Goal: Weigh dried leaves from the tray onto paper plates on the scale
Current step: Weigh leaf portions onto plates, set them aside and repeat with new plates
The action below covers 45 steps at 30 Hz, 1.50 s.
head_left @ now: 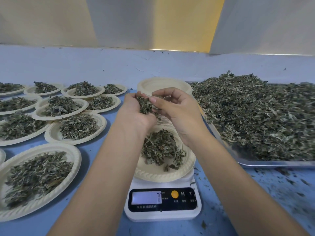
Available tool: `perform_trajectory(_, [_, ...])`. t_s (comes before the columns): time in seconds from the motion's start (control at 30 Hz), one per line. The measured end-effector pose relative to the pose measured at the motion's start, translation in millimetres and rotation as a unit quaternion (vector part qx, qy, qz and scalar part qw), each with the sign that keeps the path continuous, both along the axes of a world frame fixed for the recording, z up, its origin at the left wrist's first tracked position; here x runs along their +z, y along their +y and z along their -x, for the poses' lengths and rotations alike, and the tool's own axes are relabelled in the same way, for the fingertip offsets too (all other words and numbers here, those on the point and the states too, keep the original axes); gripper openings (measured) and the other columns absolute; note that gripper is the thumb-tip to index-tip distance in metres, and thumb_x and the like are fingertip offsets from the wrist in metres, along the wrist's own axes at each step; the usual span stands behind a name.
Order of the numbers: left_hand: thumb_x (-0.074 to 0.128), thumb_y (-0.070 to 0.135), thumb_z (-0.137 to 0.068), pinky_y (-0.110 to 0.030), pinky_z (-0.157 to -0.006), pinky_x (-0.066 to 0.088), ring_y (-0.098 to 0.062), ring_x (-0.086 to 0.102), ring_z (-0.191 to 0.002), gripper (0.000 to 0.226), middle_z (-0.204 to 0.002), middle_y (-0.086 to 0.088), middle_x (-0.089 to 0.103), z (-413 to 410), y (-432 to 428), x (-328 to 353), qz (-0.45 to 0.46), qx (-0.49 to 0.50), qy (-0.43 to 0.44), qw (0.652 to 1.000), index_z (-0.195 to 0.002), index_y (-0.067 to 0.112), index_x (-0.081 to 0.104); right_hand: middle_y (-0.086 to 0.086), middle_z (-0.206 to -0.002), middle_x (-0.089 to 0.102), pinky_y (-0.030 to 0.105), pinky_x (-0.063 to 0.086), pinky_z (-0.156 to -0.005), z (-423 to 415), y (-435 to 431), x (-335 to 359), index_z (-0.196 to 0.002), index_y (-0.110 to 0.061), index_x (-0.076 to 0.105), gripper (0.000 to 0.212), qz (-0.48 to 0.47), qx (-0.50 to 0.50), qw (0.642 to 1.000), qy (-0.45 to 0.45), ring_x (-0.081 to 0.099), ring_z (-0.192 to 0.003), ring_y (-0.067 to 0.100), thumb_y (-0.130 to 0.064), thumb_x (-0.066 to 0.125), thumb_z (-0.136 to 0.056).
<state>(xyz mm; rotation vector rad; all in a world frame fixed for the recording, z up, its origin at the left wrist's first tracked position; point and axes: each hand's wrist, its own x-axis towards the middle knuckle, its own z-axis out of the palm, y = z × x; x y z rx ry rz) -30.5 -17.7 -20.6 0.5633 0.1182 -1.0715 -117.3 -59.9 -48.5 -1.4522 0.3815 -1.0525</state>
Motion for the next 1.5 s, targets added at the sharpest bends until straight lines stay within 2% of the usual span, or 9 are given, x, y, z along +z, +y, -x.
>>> perform_trajectory(0.3, [0.035,0.015,-0.096,-0.013,-0.039,0.031,-0.010,0.038,-0.022,0.035,-0.032,0.004,0.039,41.6,-31.4,21.5,0.024,-0.036,-0.040,0.998,-0.061,0.015,0.039,-0.003,-0.064,0.063,0.016,0.049,-0.059,28.4,-27.5,16.6,-0.074,-0.011,0.067,0.018,-0.052,-0.052,0.995,-0.070,0.060,-0.060,0.005,0.005,0.067,-0.081])
perform_trajectory(0.5, [0.039,0.022,-0.093,-0.010,-0.038,0.038,-0.015,0.041,-0.037,0.036,-0.043,0.002,0.040,98.1,-75.1,7.3,-0.001,-0.050,-0.012,0.999,-0.058,0.015,0.035,0.001,-0.070,0.065,0.030,0.048,-0.071,66.9,-52.7,9.3,-0.067,-0.012,0.065,0.021,-0.104,-0.168,0.977,-0.075,0.059,-0.075,0.018,0.003,0.059,-0.080])
perform_trajectory(0.73, [0.058,0.034,-0.088,-0.033,-0.069,0.046,-0.024,0.055,-0.075,0.025,-0.085,-0.007,0.057,150.0,-114.1,-36.0,-0.093,-0.129,-0.080,0.984,-0.079,0.013,0.050,0.007,-0.078,0.065,0.034,0.043,-0.069,109.4,-80.7,-26.2,-0.070,-0.009,0.066,0.023,-0.267,-0.228,0.936,-0.020,0.056,-0.069,0.023,-0.010,0.048,-0.085])
perform_trajectory(0.9, [0.069,0.052,-0.076,-0.036,-0.079,0.046,-0.014,0.055,-0.073,0.047,-0.042,0.004,0.060,161.4,-116.7,-44.8,-0.136,-0.229,-0.254,0.930,-0.100,0.013,0.057,0.006,-0.075,0.067,0.030,0.043,-0.067,125.9,-96.4,-41.4,-0.066,-0.013,0.066,0.042,-0.294,-0.281,0.912,0.059,0.057,-0.073,0.023,-0.030,0.038,-0.093])
perform_trajectory(1.03, [0.058,0.064,-0.078,-0.031,-0.096,0.034,-0.006,0.051,-0.078,0.052,-0.071,0.007,0.066,159.4,-121.8,-50.6,-0.127,-0.246,-0.328,0.903,-0.096,0.015,0.064,0.004,-0.089,0.070,0.027,0.039,-0.061,125.8,-99.0,-41.8,-0.080,-0.013,0.067,0.033,-0.263,-0.302,0.913,0.082,0.061,-0.082,0.018,-0.024,0.038,-0.093])
perform_trajectory(1.13, [0.044,0.055,-0.091,-0.031,-0.087,0.021,-0.004,0.045,-0.087,0.047,-0.102,0.006,0.056,156.7,-121.3,-53.7,-0.121,-0.237,-0.347,0.899,-0.107,0.017,0.065,0.002,-0.101,0.067,0.024,0.035,-0.064,124.5,-98.6,-41.8,-0.083,-0.019,0.065,0.029,-0.241,-0.307,0.917,0.082,0.060,-0.095,0.016,-0.019,0.039,-0.094])
perform_trajectory(1.23, [0.042,0.032,-0.099,-0.024,-0.094,0.028,-0.010,0.046,-0.115,0.029,-0.130,0.002,0.054,157.0,-119.5,-57.3,-0.110,-0.201,-0.378,0.897,-0.115,0.018,0.062,-0.002,-0.092,0.064,0.025,0.037,-0.070,122.5,-99.0,-43.1,-0.086,-0.021,0.063,0.021,-0.224,-0.312,0.921,0.070,0.059,-0.094,0.016,-0.016,0.043,-0.093])
perform_trajectory(1.4, [0.038,0.001,-0.099,-0.034,-0.105,0.041,-0.017,0.051,-0.122,0.033,-0.132,-0.004,0.055,161.2,-118.2,-63.0,-0.096,-0.143,-0.421,0.891,-0.122,0.014,0.058,-0.004,-0.089,0.066,0.015,0.045,-0.058,123.2,-101.4,-48.7,-0.087,-0.022,0.064,0.029,-0.186,-0.349,0.916,0.063,0.060,-0.075,0.003,-0.003,0.043,-0.091])
perform_trajectory(1.5, [0.033,-0.009,-0.095,-0.030,-0.104,0.041,-0.015,0.047,-0.126,0.042,-0.136,-0.005,0.051,162.5,-115.4,-63.3,-0.094,-0.134,-0.420,0.893,-0.120,0.014,0.058,-0.008,-0.092,0.063,0.026,0.053,-0.076,123.5,-103.3,-51.9,-0.088,-0.024,0.063,0.037,-0.146,-0.373,0.913,0.076,0.059,-0.084,0.004,0.008,0.044,-0.086])
